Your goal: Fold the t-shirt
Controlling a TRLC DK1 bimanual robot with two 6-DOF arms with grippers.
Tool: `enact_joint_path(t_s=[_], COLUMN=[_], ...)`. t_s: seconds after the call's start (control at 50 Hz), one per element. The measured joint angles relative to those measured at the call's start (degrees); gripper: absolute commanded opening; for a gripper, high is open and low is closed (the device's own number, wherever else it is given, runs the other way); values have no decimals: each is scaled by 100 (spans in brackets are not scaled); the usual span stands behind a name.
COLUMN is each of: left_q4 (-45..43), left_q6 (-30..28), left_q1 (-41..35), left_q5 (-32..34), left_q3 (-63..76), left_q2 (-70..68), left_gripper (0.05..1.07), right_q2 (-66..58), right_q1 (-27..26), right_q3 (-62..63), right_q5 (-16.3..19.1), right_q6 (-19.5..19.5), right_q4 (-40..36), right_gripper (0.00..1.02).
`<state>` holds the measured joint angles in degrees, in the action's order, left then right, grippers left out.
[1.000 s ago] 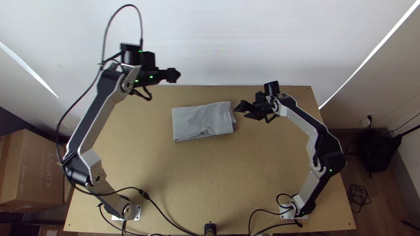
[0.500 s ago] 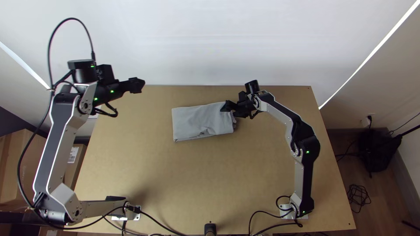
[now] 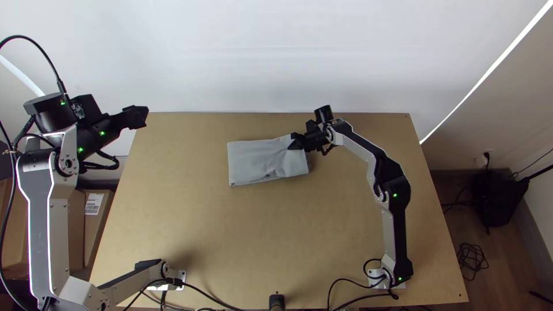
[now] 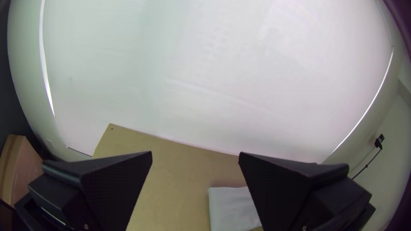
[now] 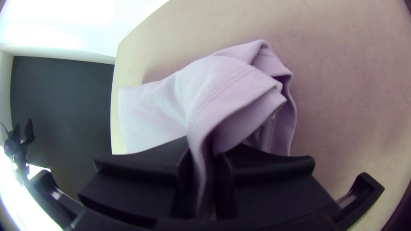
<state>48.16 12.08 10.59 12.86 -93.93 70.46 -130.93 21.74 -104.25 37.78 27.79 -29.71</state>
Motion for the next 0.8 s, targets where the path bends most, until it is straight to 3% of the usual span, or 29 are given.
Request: enact_joint_path(t_s=[0.12, 0.52, 0.74, 0.78, 0.8], left_q4=[17, -142, -177, -190, -208], left_q6=[-37, -144, -166, -164, -166], left_q1=[42, 46, 74, 79, 79], left_q5=[17, 26, 127, 151, 160], left_q3=[166, 289, 293, 293, 295], left_q2=[-24, -22, -2, 4, 4], left_gripper=[103, 103, 103, 103, 103], right_q2=[2, 748, 848, 848, 848], right_q1=[-369, -2610, -3797, -4004, -4083], right_q3=[37, 1211, 1338, 1346, 1346], right_q5=[44, 39, 39, 39, 39], right_q6=[-63, -817, -1029, -1034, -1034], right_q4=[-31, -37, -57, -55, -55], right_gripper=[2, 2, 3, 16, 33])
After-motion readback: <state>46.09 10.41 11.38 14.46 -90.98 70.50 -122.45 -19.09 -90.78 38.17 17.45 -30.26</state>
